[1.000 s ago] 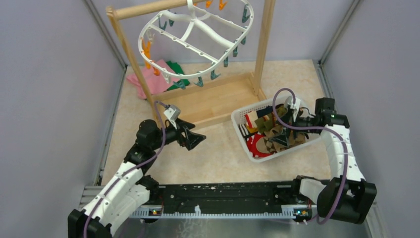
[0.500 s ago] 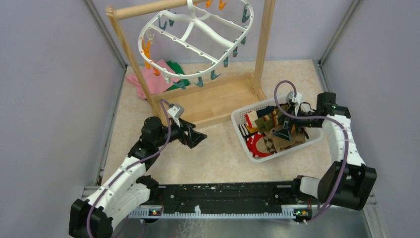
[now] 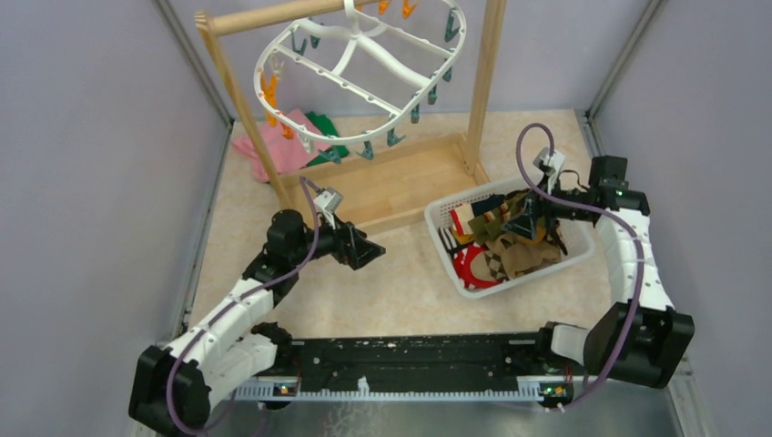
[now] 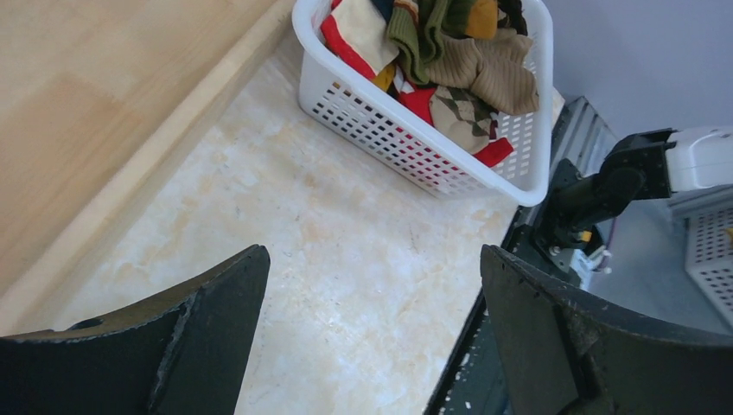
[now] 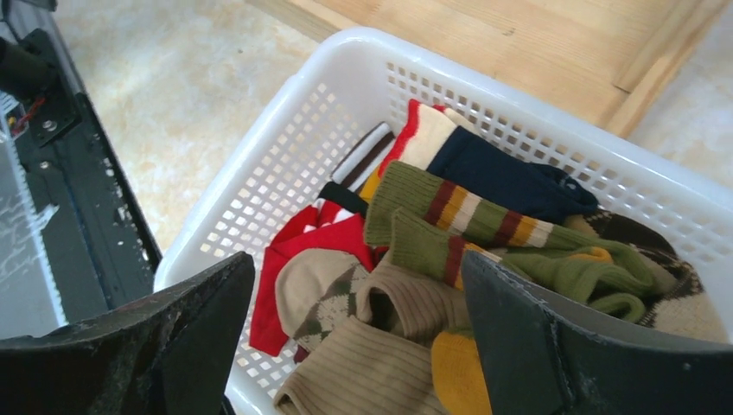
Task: Clip the socks to the hanger
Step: Pick up the sock from the bin.
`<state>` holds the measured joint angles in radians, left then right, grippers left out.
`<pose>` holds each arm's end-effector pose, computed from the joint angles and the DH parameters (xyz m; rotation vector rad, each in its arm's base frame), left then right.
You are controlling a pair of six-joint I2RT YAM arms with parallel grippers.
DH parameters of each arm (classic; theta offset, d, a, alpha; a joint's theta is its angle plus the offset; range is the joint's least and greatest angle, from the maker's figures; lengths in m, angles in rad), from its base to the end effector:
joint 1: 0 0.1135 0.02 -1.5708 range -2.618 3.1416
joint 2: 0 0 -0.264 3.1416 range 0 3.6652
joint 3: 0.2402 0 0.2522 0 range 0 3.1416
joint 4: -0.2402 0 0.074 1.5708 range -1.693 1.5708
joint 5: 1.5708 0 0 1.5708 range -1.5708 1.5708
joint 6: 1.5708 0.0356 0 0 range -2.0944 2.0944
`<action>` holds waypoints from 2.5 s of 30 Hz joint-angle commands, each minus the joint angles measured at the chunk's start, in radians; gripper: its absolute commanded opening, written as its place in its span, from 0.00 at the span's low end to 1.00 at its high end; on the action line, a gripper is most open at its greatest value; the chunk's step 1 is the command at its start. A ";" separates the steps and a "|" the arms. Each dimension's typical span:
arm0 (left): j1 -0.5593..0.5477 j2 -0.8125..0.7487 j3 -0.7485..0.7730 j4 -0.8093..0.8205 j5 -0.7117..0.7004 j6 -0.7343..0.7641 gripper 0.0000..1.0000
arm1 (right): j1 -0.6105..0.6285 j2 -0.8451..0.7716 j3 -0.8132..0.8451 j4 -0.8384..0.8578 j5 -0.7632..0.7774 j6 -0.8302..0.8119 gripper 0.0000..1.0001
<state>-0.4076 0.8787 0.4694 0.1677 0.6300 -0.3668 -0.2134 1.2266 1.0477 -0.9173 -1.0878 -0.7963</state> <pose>0.1752 -0.0985 0.2497 0.5099 1.8398 -1.1054 0.2256 -0.0166 0.2969 -0.8913 1.9098 0.8598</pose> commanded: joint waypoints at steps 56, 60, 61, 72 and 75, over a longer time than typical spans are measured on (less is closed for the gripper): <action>-0.124 0.038 -0.210 0.558 -0.009 -0.139 0.82 | 0.186 0.410 0.143 -0.090 0.219 -0.825 0.44; -0.126 0.048 -0.210 0.568 -0.002 -0.145 0.82 | 0.187 0.404 0.118 -0.047 0.250 -0.796 0.49; -0.126 0.050 -0.210 0.570 0.001 -0.147 0.82 | 0.187 0.405 0.115 -0.045 0.259 -0.792 0.49; -0.131 0.056 -0.222 0.676 0.046 -0.183 0.82 | 0.184 0.343 0.185 -0.295 0.247 -0.823 0.00; -0.139 0.056 -0.252 0.799 0.079 -0.213 0.82 | 0.179 0.270 0.177 -0.313 0.241 -0.803 0.00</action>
<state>-0.5339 0.9340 0.2523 0.7555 0.6472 -0.5499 -0.0292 1.6150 1.1877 -1.1271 -0.8097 -1.6112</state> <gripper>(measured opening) 0.820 0.019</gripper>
